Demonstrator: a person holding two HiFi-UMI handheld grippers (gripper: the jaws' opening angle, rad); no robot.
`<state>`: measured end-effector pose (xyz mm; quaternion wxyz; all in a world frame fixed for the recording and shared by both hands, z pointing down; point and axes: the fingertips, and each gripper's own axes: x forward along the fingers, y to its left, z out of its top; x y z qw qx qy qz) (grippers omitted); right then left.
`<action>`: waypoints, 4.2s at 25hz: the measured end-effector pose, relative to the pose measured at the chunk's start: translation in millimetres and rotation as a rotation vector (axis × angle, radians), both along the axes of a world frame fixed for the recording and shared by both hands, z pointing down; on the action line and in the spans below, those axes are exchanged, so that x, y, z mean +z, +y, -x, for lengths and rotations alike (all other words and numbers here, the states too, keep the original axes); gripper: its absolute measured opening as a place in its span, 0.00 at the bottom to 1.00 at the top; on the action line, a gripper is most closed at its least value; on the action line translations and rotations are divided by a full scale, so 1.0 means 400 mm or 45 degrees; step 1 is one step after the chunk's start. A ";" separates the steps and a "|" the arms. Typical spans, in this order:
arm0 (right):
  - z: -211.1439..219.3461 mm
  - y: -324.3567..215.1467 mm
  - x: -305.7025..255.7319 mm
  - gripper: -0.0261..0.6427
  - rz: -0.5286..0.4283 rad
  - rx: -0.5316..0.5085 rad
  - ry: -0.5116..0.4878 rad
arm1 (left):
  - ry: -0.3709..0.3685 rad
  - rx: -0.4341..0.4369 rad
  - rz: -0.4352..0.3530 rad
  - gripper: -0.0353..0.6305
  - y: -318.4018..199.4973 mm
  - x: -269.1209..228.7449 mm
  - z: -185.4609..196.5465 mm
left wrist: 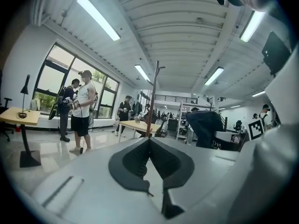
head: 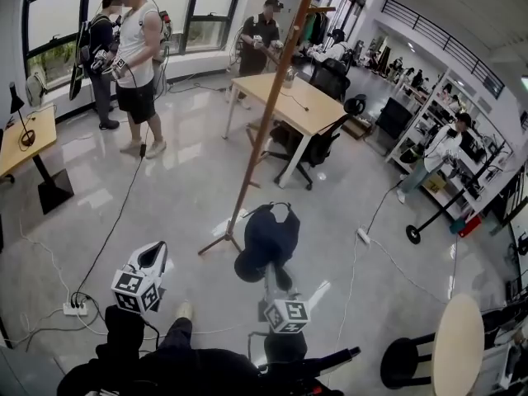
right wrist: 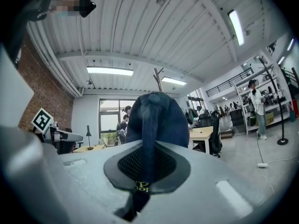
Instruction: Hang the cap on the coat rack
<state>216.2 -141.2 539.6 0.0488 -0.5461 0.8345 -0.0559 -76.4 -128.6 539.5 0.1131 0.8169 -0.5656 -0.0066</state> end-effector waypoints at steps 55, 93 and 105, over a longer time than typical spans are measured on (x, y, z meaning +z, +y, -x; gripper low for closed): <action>0.202 -0.496 -0.249 0.05 -0.228 0.157 0.044 | 0.026 0.248 0.034 0.05 -0.615 0.027 0.113; 0.198 -0.649 -0.765 0.05 -0.725 0.134 0.083 | 0.031 0.308 0.063 0.05 -0.630 0.056 0.060; 0.216 -0.704 -0.851 0.05 -0.776 0.100 0.077 | 0.023 0.303 0.055 0.05 -0.640 0.040 0.064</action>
